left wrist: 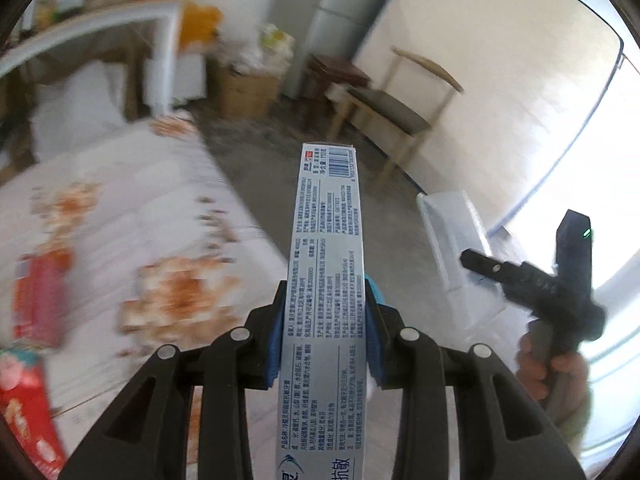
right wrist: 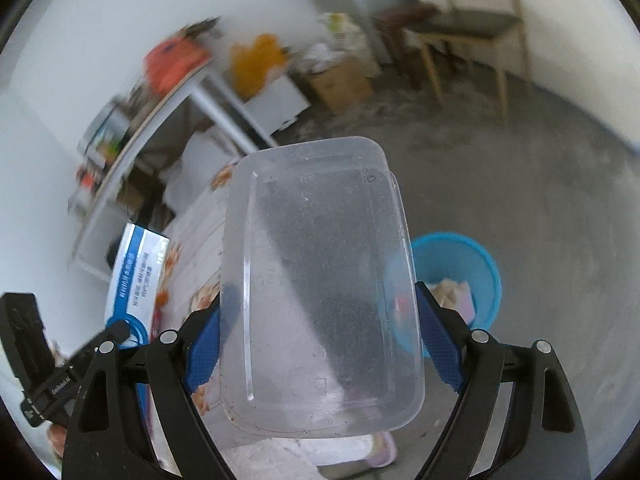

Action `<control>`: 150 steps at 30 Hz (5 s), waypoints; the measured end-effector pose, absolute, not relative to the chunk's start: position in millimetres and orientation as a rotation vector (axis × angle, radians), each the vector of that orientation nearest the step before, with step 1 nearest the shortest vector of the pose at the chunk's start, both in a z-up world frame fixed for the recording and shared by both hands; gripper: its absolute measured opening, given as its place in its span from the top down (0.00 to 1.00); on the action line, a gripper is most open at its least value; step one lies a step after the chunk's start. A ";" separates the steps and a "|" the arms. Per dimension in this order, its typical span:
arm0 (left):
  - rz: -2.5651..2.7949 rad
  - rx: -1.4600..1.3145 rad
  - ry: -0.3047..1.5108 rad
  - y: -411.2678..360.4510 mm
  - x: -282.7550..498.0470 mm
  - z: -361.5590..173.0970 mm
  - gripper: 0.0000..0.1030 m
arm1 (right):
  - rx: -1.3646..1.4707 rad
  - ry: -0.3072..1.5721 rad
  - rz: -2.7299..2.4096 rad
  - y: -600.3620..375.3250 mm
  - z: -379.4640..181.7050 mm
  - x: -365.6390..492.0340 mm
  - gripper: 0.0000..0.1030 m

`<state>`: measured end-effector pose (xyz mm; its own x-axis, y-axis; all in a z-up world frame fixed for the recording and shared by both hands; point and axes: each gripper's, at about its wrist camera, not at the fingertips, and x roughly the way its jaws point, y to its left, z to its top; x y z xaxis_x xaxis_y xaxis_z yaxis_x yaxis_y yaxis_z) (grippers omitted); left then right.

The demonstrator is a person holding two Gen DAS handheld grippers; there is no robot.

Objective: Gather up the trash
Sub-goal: 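Carry both items over the blue wastebasket and open both tools, then move both open tools back toward the table, then grasp the red can with the left tool and lift it, then grasp the orange peel with the right tool while the left tool holds the can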

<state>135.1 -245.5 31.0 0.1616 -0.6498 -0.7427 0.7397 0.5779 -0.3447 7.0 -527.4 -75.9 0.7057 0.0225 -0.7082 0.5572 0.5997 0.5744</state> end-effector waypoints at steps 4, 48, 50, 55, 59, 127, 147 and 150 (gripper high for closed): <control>-1.054 0.121 1.138 -300.4 137.2 6.4 0.68 | 1.091 0.742 -0.341 -554.6 -121.5 -8.5 0.21; -0.980 0.089 1.107 -271.2 148.8 -10.2 0.33 | 1.440 0.780 -0.371 -608.2 -298.6 6.7 0.12; -0.973 0.089 1.085 -254.1 147.3 -6.6 0.33 | 1.398 0.778 -0.365 -603.9 -284.5 7.2 0.12; -0.936 0.075 1.030 -199.8 139.7 -4.6 0.31 | 1.244 0.795 -0.335 -584.8 -235.3 17.1 0.12; -0.880 0.057 0.988 -155.5 135.3 -7.1 0.29 | 1.134 0.817 -0.285 -563.8 -200.3 38.4 0.12; -0.448 0.289 0.960 -60.8 193.9 -13.7 0.39 | 0.974 1.030 0.285 -378.0 -122.4 261.2 0.17; -0.486 0.283 0.778 -53.1 147.0 -28.4 0.39 | 0.088 1.017 0.433 -225.0 -109.1 395.4 0.44; -0.493 0.291 0.762 -53.1 142.8 -29.7 0.39 | -0.031 1.038 0.403 -211.6 -124.6 408.5 0.53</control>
<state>142.8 -53.1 -29.7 0.6183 -0.3192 -0.7182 0.5245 0.8481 0.0746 408.5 -211.6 -124.6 0.4415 0.3104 -0.8419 -0.3390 0.9264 0.1638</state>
